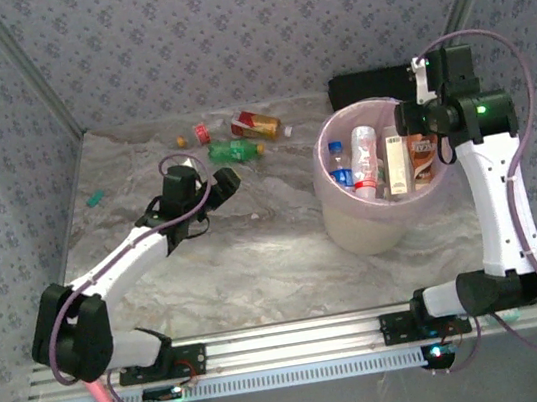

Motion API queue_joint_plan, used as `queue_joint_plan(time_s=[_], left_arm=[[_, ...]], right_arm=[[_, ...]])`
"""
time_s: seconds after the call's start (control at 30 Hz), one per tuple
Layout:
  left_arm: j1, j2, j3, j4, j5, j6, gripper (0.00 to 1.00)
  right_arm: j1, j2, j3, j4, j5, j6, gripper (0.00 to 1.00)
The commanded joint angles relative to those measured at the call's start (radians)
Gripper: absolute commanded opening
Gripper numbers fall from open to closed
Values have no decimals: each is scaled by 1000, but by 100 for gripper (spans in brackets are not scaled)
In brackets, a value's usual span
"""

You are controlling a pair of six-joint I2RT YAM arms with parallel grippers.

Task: Put the plastic bottles in the bin

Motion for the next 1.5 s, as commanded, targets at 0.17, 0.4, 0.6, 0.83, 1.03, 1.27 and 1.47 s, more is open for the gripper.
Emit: queue_joint_plan(time_s=[0.17,0.4,0.6,0.83,1.03,1.27,1.47], left_arm=[[9,42,63,27,11,-5,95],[14,71,73,32,18,-12,95],[27,102,98,18,5,-46,95],[57,179,195,-89,-51,-83,95],[69,301,312,-131,-83,-206,91],[64,495,513,-169,-98,-341,93],[47,646,673,-229,-134,-485,91]], right_arm=[[-51,31,-58,13,-33,34,47],[-56,20,-129,50,-56,60,44],[-50,20,-19,25,-65,52,44],[-13,-32,38,31,-185,86,57],[30,-61,21,47,-251,106,60],[85,-65,8,33,-241,113,64],[97,-72,12,21,-236,102,64]])
